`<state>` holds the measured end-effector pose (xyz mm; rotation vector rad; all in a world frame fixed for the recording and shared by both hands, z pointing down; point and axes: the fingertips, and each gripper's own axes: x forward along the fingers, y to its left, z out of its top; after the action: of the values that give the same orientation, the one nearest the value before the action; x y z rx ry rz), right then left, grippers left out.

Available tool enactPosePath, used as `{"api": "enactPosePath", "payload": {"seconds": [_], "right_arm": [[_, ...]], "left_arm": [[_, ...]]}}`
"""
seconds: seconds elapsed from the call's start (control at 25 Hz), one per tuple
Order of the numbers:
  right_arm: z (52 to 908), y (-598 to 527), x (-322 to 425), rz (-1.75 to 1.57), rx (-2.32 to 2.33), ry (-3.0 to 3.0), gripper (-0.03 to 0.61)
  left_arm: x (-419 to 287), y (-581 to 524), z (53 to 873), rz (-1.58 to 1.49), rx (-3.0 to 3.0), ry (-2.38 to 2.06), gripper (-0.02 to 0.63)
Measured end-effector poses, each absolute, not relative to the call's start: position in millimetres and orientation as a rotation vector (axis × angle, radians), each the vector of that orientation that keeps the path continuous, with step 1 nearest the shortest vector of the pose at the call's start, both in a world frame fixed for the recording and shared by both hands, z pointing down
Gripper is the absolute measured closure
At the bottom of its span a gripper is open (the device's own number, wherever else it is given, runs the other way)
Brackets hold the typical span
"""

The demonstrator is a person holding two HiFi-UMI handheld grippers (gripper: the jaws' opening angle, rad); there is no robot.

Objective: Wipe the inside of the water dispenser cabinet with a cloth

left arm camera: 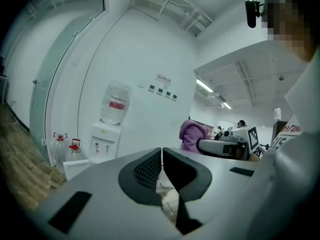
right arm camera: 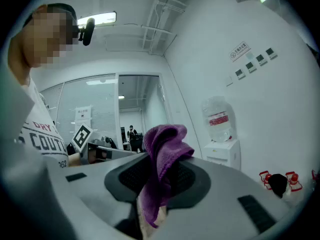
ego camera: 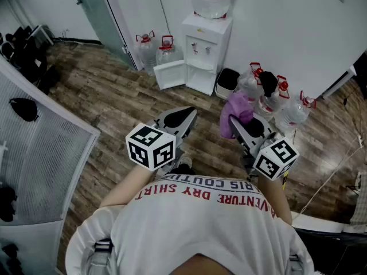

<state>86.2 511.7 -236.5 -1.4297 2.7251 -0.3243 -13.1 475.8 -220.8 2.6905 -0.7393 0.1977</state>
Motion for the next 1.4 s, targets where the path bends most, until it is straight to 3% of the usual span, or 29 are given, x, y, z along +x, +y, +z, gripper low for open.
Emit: {"api": "enactPosePath", "payload": {"seconds": [0.76, 1.4], "right_arm": [[-213, 440, 90, -0.379, -1.437, 2.747, 0.472], [-186, 222, 80, -0.558, -1.53, 2.687, 0.472]], "left_arm": [[-18, 411, -197, 0.197, 2.641, -0.773, 0.58], [-23, 185, -167, 0.276, 2.569, -0.663, 0.58]]}}
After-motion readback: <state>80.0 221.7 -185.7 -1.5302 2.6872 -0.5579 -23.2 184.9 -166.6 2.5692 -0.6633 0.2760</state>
